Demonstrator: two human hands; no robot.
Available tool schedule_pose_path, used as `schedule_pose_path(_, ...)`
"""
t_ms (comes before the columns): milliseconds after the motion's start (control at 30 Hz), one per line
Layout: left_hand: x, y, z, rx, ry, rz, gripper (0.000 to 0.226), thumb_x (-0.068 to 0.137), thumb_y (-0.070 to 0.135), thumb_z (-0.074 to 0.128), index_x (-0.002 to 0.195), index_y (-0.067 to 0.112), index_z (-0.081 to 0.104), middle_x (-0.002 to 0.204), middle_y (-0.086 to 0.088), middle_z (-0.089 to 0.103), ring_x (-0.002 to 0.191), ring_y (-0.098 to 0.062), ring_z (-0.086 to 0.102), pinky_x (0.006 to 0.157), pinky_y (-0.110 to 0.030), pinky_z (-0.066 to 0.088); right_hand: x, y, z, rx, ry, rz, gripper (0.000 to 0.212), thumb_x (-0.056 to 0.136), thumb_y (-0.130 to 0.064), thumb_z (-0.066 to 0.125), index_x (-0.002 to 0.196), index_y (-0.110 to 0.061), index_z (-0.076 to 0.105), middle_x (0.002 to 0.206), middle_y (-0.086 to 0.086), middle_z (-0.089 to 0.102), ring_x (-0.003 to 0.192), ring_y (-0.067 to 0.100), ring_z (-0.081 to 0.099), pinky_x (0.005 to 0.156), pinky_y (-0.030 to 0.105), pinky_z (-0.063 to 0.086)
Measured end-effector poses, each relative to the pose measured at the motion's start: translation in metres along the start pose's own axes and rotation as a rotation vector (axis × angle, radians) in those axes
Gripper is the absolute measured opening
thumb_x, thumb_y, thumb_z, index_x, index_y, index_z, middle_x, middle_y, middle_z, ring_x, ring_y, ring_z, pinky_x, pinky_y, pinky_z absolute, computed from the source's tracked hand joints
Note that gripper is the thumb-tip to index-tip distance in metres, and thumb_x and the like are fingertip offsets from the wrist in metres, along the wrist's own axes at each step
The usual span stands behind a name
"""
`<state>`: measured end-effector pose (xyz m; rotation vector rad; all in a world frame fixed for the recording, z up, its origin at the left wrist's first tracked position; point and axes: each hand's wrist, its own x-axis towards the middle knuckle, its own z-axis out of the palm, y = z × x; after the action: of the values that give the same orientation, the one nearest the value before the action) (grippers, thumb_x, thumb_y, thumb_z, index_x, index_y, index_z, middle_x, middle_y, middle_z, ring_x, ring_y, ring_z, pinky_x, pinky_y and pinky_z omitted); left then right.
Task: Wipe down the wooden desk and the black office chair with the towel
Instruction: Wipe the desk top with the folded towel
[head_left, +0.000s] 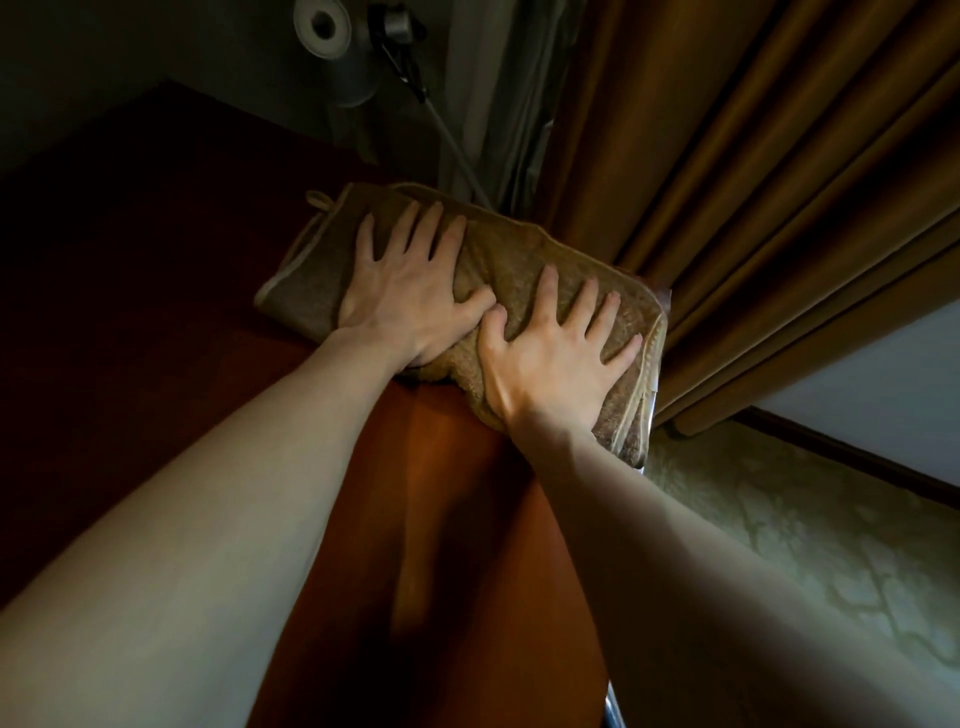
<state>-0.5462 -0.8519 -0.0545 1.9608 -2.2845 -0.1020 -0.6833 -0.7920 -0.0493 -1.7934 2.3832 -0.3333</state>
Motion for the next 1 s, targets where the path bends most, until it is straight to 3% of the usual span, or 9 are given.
schedule_pose_path(1000,0.0053,-0.0004,0.0010,-0.048,0.061,-0.020,0.095,0.080,0.074,0.019,0.161,0.024,0.024,0.170,-0.005,0.019,0.157,-0.023,0.011,0.125,-0.058,0.004,0.0070,-0.0031,0.0027,-0.019,0.010,0.006,0.074,0.096,-0.063,0.027,0.162,-0.032,0.013,0.170,0.010,0.008,0.157,0.031,-0.003,0.120,0.065,-0.003)
